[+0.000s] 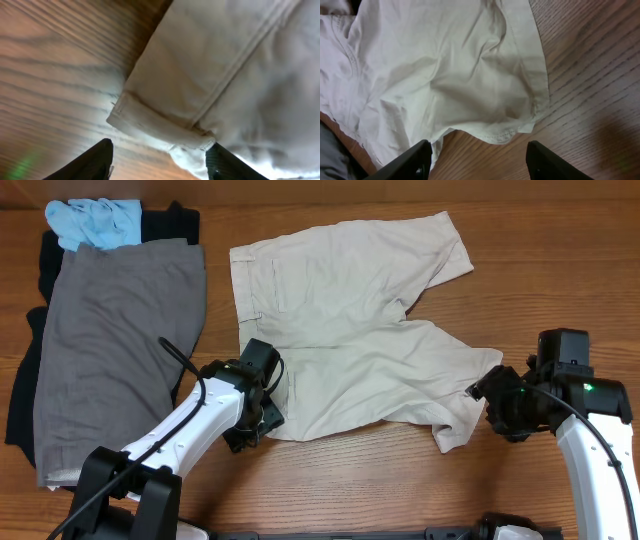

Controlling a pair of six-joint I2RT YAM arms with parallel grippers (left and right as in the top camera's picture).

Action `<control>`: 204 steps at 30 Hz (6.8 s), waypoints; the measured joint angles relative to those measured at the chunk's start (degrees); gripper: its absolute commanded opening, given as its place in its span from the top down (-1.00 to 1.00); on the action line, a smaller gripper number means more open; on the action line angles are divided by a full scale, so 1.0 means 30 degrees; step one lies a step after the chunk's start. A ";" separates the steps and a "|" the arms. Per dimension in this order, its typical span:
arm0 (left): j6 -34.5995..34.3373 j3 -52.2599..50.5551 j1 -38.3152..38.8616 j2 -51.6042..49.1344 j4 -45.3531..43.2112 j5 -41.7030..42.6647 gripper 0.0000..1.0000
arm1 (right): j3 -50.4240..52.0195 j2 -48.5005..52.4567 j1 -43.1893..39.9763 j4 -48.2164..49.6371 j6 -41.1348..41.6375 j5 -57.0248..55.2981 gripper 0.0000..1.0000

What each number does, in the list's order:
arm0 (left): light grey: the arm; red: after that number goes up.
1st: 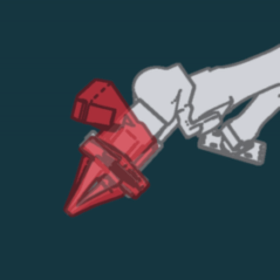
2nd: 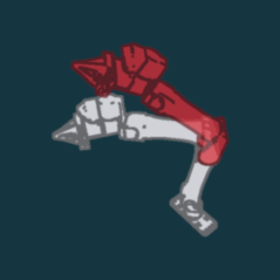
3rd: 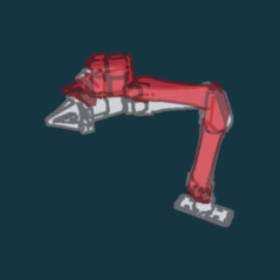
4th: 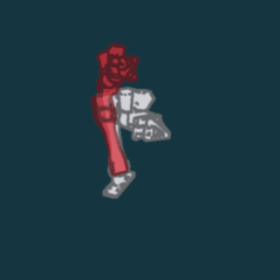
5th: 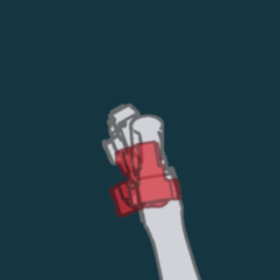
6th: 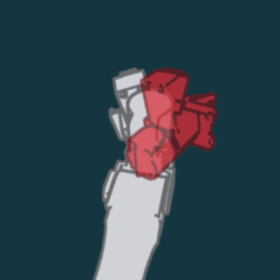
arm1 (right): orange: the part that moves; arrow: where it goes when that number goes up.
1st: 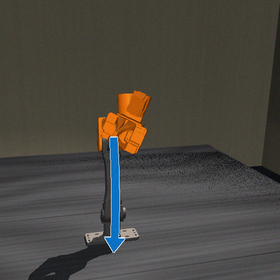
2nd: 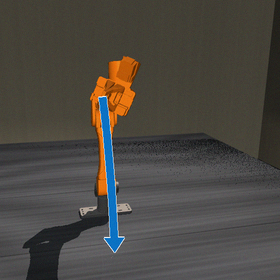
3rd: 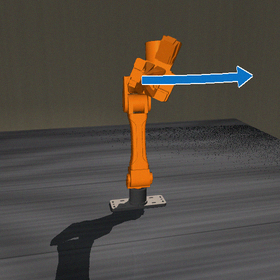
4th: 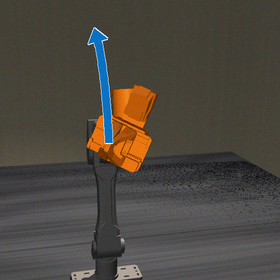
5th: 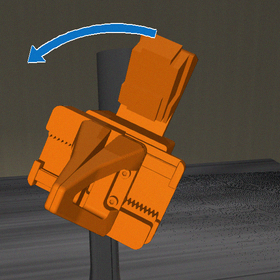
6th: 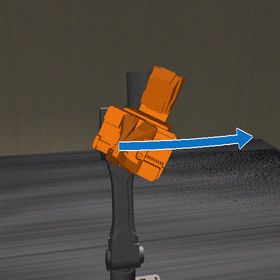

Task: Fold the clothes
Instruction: 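Move both grippers to the shorts' bottom hem and grasp it, then lift the near hem with both grippers and fold it toward the waistband, then lower the folded edge onto the far side and release both grippers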

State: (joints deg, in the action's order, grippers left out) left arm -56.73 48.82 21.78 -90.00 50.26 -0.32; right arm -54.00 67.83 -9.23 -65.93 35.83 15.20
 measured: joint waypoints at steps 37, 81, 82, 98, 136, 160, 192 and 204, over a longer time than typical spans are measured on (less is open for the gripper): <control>0.4393 0.3548 -0.2047 0.0211 -0.1326 -0.1989 0.92 | 0.5931 0.0073 0.2980 0.4554 1.1657 0.0007 -0.14; 0.8196 0.5923 -0.4459 0.0211 0.2594 -0.0386 0.92 | 0.3089 0.3905 0.0488 0.4554 0.2499 0.0036 0.92; 0.8488 0.6492 -0.4452 0.0211 0.3191 -0.0248 0.92 | 0.1982 0.3759 0.0240 0.3657 0.2033 -0.0058 0.92; 1.0644 1.2036 -0.4124 0.4546 0.8444 0.2477 0.91 | -1.0418 0.0612 -0.4189 -0.7009 -0.4809 0.1239 0.92; 0.9894 0.8553 -0.4182 -0.1676 0.1494 -0.1144 0.92 | -1.1147 1.3267 0.1064 0.6076 -0.8160 0.0554 0.92; 1.0156 0.8721 -0.5166 -0.3009 -0.5887 -0.5151 -1.00 | -1.1176 1.5169 0.2448 1.2080 -0.7439 -0.1494 -1.00; 1.4353 1.1635 -0.5297 -0.8080 -0.0911 0.2120 0.91 | -1.1402 1.5642 0.5340 0.8619 -0.9413 -0.0146 0.92; 1.4396 1.1635 -0.5297 -0.8918 -0.1668 0.2040 0.91 | -1.1402 1.7070 0.5107 0.9500 -0.8131 -0.2091 0.92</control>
State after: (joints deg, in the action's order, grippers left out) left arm -13.54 83.72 5.89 -116.75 45.25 5.80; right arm -88.20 119.04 6.09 -37.43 11.44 8.93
